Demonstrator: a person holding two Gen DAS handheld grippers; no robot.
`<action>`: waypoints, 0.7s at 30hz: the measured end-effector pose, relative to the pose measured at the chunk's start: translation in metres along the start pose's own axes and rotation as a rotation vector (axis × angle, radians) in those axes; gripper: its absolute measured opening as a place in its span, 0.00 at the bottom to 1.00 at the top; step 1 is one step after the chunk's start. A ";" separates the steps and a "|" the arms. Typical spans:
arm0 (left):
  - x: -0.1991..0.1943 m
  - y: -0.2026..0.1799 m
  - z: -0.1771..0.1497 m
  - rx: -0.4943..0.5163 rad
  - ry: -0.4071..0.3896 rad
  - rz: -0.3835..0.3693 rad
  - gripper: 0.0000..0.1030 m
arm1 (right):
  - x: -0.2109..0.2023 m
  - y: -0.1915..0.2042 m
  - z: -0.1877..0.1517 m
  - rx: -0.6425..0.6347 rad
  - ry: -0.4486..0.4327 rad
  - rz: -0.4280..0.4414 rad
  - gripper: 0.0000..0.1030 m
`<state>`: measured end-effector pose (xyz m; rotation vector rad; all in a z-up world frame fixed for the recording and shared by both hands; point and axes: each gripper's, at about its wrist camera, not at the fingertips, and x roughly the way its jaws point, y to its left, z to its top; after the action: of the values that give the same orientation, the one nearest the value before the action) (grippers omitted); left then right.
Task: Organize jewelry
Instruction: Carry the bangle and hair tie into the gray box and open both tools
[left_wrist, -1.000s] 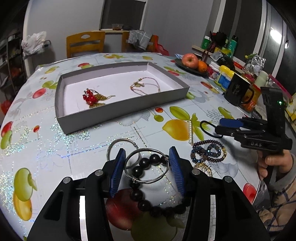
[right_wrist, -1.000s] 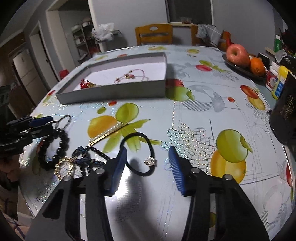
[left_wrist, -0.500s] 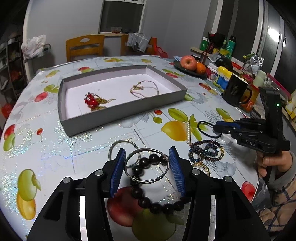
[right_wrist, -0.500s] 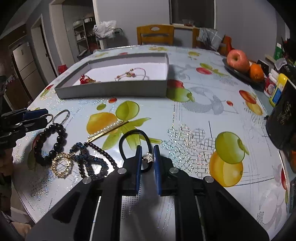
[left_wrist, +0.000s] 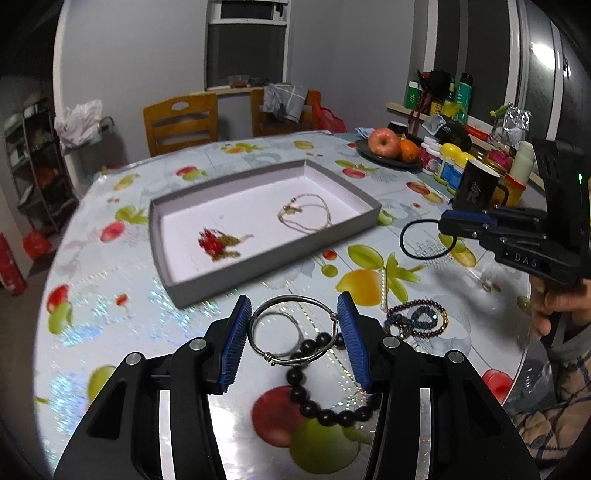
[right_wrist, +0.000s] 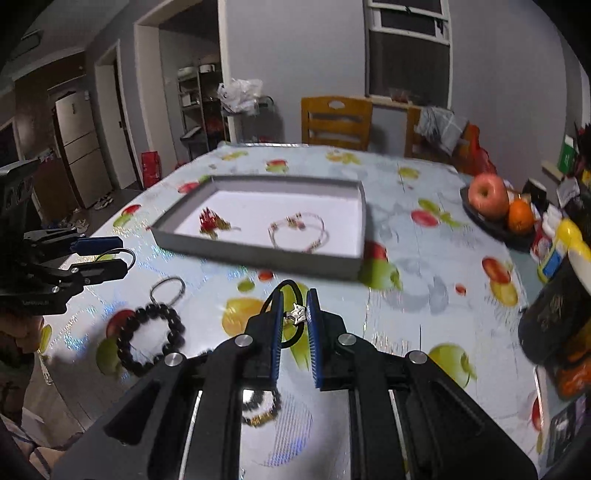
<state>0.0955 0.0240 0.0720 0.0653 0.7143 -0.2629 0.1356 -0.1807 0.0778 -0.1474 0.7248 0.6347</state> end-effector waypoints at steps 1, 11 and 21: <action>-0.002 0.001 0.003 0.007 -0.003 0.008 0.49 | -0.001 0.001 0.004 -0.008 -0.007 0.001 0.12; -0.003 0.012 0.032 0.047 -0.031 0.047 0.49 | 0.007 0.014 0.047 -0.081 -0.057 0.014 0.12; 0.022 0.035 0.071 0.027 -0.074 0.064 0.49 | 0.041 0.003 0.079 -0.073 -0.070 0.025 0.12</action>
<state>0.1659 0.0424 0.1100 0.1038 0.6336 -0.2128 0.2018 -0.1315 0.1102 -0.1829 0.6367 0.6878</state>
